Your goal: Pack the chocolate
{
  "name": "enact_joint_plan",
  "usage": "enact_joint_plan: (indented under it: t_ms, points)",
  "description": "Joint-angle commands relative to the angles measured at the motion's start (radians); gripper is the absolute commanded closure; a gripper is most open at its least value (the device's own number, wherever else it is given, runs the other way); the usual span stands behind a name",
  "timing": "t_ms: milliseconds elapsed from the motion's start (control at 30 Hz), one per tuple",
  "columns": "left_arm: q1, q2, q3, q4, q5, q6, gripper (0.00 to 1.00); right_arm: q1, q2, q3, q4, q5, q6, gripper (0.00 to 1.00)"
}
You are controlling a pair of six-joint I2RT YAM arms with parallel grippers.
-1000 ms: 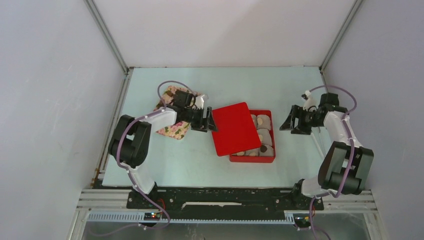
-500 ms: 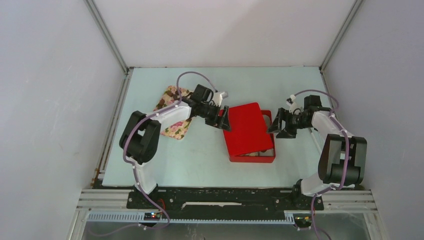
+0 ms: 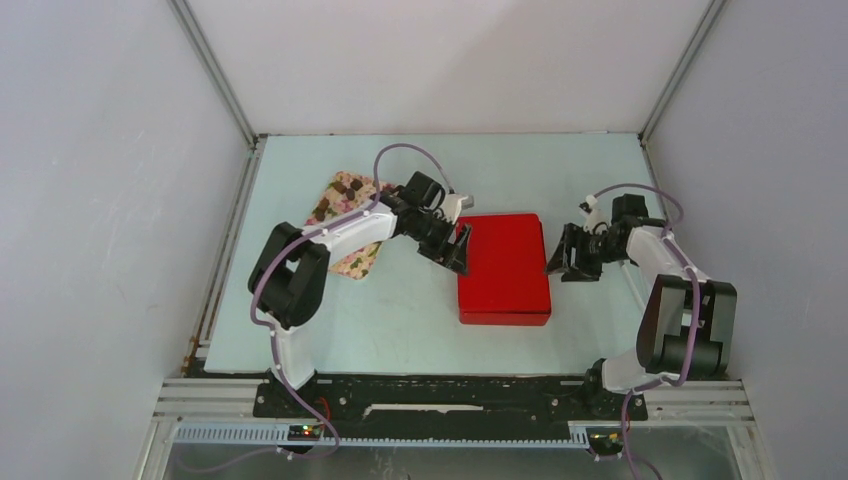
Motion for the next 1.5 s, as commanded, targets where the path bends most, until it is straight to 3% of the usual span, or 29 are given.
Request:
enact_joint_plan:
  t_ms: [0,100,167,333,433,600,800,1067,1267,1467]
  points:
    - [0.000,-0.081,0.046,-0.138,-0.114,0.167,0.19,-0.038,0.028,0.065,-0.086,0.074,0.033,0.39]
    - [0.006,-0.155,0.072,-0.234,-0.234,0.245,0.15,-0.092,0.026,0.066,-0.105,-0.010,0.103,0.39]
    - [0.031,-0.191,0.078,-0.235,-0.239,0.232,0.13,-0.098,-0.022,0.063,-0.084,-0.035,0.116,0.38]
    - [0.152,-0.138,0.162,-0.153,-0.246,-0.041,0.12,-0.078,-0.124,0.080,-0.049,0.000,0.128,0.33]
    - [0.195,-0.110,0.201,-0.087,-0.233,-0.093,0.17,-0.079,-0.184,0.102,-0.102,0.028,0.091,0.32]
    - [0.191,-0.019,0.257,-0.007,-0.160,-0.181,0.22,-0.071,-0.167,0.053,-0.047,0.053,0.100,0.32]
    - [0.171,0.085,0.275,0.068,0.003,-0.260,0.31,-0.060,-0.145,-0.006,0.011,-0.053,0.100,0.28]
    - [0.118,0.173,0.270,0.094,0.072,-0.239,0.44,-0.038,-0.169,-0.074,0.080,-0.074,0.094,0.35]
    - [0.081,0.201,0.281,0.022,0.003,-0.180,0.56,-0.042,-0.186,-0.116,0.087,-0.009,0.106,0.39]
    - [0.052,0.219,0.273,-0.056,-0.046,-0.071,0.63,-0.033,-0.204,-0.142,0.113,-0.052,0.109,0.41]
